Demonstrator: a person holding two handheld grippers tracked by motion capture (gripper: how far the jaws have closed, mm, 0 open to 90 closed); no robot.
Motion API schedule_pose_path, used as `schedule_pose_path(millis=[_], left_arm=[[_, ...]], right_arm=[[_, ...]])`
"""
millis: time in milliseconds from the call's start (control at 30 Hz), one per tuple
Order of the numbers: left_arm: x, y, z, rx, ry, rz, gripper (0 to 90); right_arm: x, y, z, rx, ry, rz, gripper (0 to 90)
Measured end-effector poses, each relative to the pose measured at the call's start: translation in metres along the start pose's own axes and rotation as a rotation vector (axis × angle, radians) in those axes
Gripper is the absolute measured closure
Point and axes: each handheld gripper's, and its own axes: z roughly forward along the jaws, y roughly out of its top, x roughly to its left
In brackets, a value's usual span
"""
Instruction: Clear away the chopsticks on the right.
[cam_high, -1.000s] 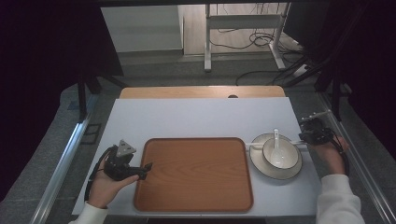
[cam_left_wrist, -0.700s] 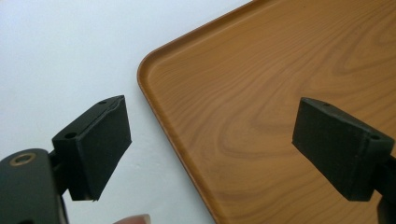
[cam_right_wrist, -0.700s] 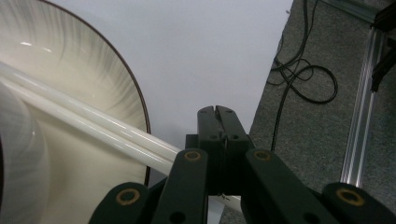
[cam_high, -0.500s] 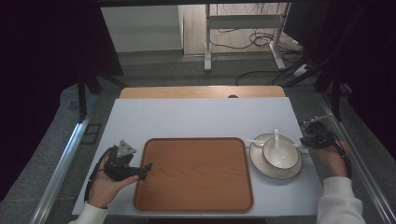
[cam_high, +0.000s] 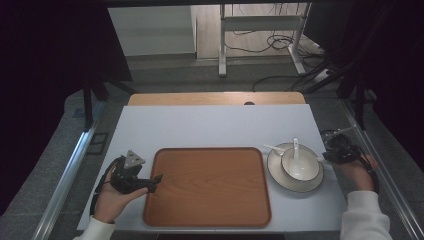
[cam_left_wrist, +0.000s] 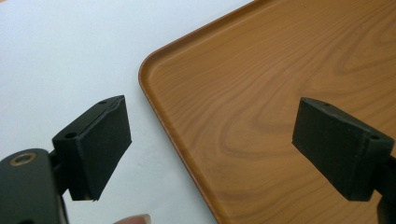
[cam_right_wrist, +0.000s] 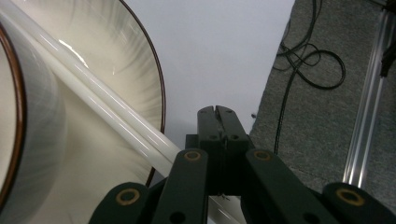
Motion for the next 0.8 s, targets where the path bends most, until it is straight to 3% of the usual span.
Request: schedule_pose_path(millis=[133, 367, 567, 800], left_arm=[[0.0, 0.0, 0.0, 0.0, -0.001, 0.002, 11.2], [0.0, 0.001, -0.001, -0.001, -0.002, 0.004, 11.2], [0.0, 0.0, -0.001, -0.006, 0.0, -0.001, 11.2], [0.0, 0.001, -0.001, -0.006, 0.001, 0.006, 11.0]], right_arm=[[0.0, -0.003, -0.001, 0.004, -0.003, 0.006, 89.7], [-0.001, -0.004, -0.014, -0.038, -0.013, 0.018, 89.8], [0.003, -0.009, -0.025, -0.063, 0.033, 0.0, 89.7], [0.006, -0.011, -0.023, -0.055, 0.049, -0.009, 89.7]])
